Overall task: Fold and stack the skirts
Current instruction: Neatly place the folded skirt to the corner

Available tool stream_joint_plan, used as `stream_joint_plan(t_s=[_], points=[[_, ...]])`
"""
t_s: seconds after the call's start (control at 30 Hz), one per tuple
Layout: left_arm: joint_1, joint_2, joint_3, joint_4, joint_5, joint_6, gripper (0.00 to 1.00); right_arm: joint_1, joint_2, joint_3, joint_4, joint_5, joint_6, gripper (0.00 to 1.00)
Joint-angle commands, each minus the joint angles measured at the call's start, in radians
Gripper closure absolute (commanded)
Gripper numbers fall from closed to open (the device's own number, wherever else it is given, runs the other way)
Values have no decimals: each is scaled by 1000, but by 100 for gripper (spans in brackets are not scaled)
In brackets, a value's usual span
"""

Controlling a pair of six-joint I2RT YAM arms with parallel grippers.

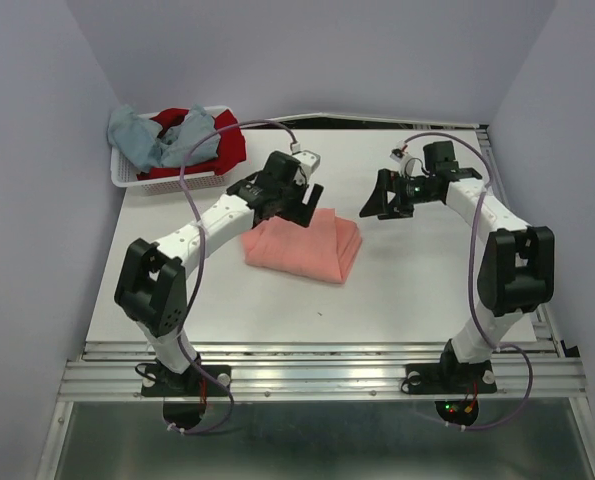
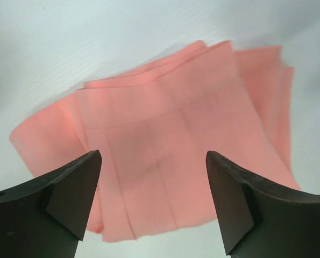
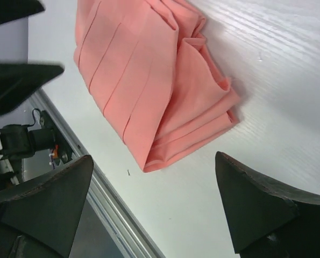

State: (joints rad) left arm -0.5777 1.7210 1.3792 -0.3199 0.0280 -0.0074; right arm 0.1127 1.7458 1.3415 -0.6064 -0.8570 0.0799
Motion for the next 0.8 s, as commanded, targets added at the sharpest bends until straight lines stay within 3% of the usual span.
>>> stream_joint_plan(t_s=[0.0, 0.13, 0.43, 0.57, 0.77], points=[[-134, -66, 32, -111, -71, 14, 7, -21, -72, 45, -10, 67, 3, 0], [-166, -31, 0, -94, -105, -18, 5, -41, -91, 39, -23, 81, 6, 0], [-140, 225, 60, -142, -238, -22, 9, -50, -135, -2, -20, 82, 3, 0], [-35, 290, 35, -188, -200, -22, 9, -50, -137, 1, -26, 82, -11, 0], [140, 260, -37, -242, -197, 41, 10, -50, -117, 18, -32, 76, -19, 0]])
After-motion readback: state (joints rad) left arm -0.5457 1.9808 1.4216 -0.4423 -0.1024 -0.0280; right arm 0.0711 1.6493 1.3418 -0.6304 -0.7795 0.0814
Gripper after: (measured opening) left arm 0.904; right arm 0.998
